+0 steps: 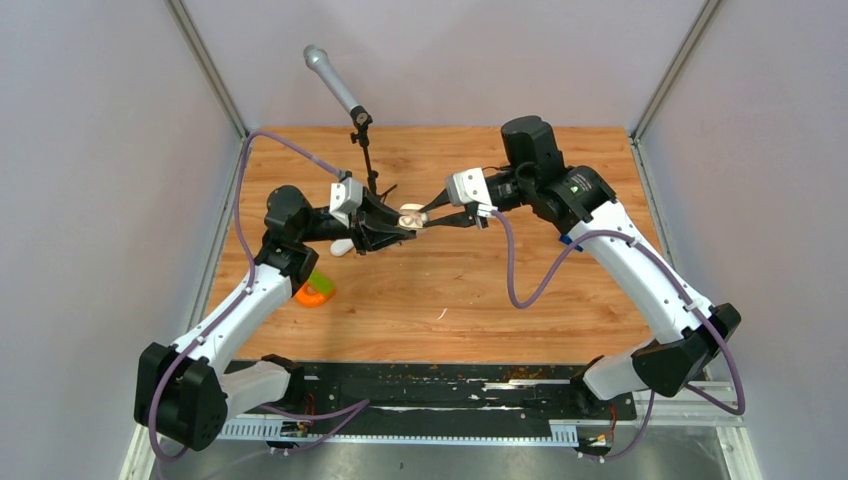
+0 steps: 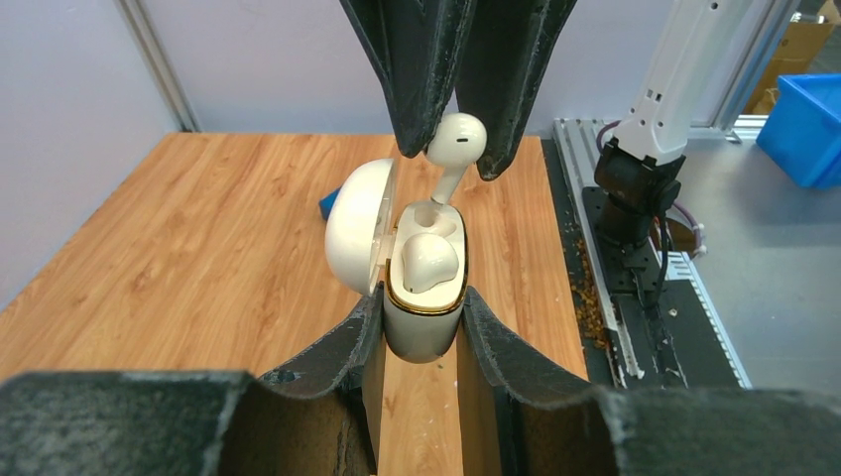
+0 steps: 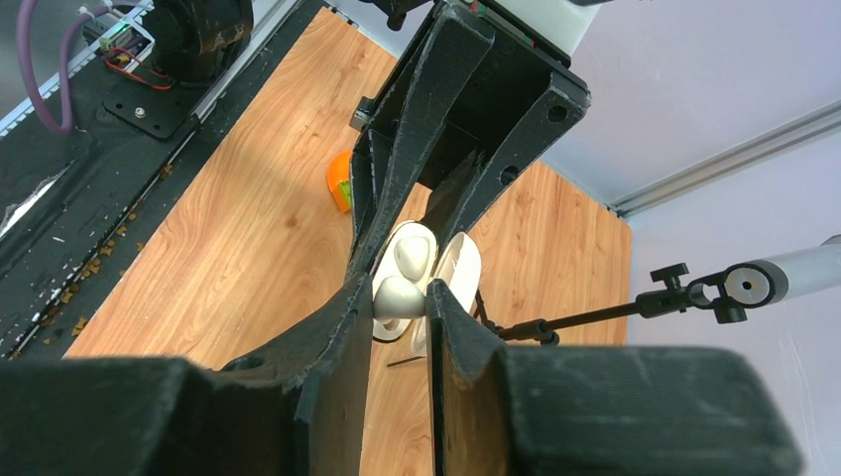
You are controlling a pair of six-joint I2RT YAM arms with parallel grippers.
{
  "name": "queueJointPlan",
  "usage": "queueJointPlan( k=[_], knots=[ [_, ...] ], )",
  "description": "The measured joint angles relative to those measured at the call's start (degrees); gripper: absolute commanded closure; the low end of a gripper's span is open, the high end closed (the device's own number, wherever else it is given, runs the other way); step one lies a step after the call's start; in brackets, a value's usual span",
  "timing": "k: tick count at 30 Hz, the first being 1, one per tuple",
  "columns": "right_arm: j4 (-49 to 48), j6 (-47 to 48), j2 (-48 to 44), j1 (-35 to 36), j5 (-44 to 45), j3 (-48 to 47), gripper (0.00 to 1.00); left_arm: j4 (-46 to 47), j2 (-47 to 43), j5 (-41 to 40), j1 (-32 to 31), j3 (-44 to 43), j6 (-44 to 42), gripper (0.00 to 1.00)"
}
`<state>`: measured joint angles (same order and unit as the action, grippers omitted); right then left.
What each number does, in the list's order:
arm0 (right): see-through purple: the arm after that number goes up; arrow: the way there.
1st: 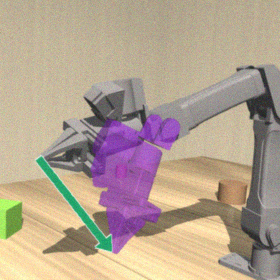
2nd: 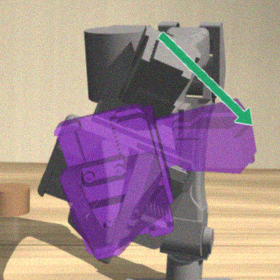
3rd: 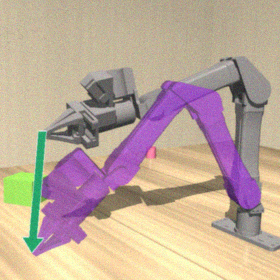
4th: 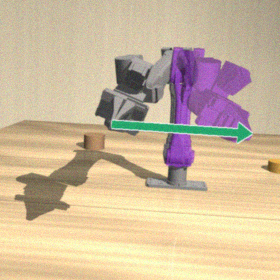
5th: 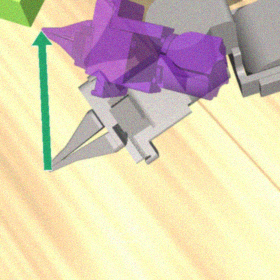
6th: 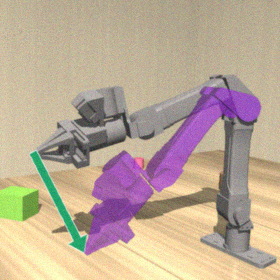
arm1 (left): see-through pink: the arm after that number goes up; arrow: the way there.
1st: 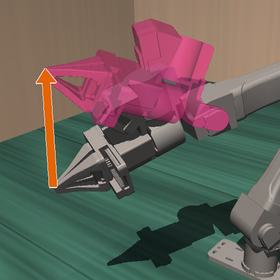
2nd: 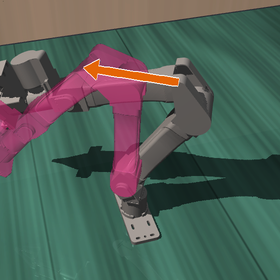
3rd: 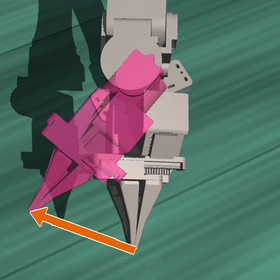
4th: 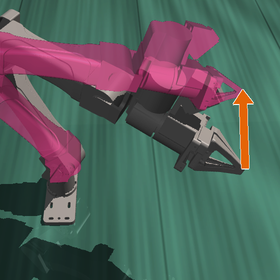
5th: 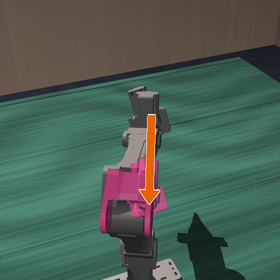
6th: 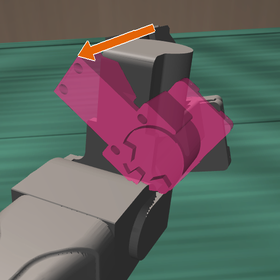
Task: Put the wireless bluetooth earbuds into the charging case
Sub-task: Place the earbud in the charging case.
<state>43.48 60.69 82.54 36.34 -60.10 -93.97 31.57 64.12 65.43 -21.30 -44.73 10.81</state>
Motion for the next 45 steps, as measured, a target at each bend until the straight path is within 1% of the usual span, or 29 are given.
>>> queueJointPlan(
  k=[7,23,25,27,28,34,38,45],
  knots=[
    [1.3,1.2,0.7,0.0,0.0,-1.2,0.95,1.1,0.6,0.0,0.1,0.0,1.3,0.94],
    [3.0,2.7,2.2,0.0,1.5,-1.7,0.94,1.0,1.0,0.1,0.1,0.0,1.2,0.94],
    [3.0,2.7,2.2,0.0,1.6,-1.7,0.90,1.0,1.0,0.1,0.1,0.0,1.2,0.94],
    [3.0,2.7,2.3,0.0,1.7,-1.7,0.80,1.0,1.1,0.1,0.2,0.0,1.0,0.94],
    [3.0,2.7,2.3,0.0,1.7,-1.7,0.77,1.0,1.1,0.1,0.2,0.0,1.0,0.94],
    [3.2,2.8,2.3,0.0,2.3,-1.7,0.66,1.0,1.3,0.1,0.2,0.0,0.9,0.94],
    [3.6,2.9,2.3,0.0,2.6,-1.7,0.62,1.3,1.4,0.1,0.2,0.0,0.9,0.94],
    [3.8,2.9,2.3,0.1,2.9,-1.7,0.61,1.8,1.8,0.1,0.2,0.0,0.9,0.94]
  ],
)
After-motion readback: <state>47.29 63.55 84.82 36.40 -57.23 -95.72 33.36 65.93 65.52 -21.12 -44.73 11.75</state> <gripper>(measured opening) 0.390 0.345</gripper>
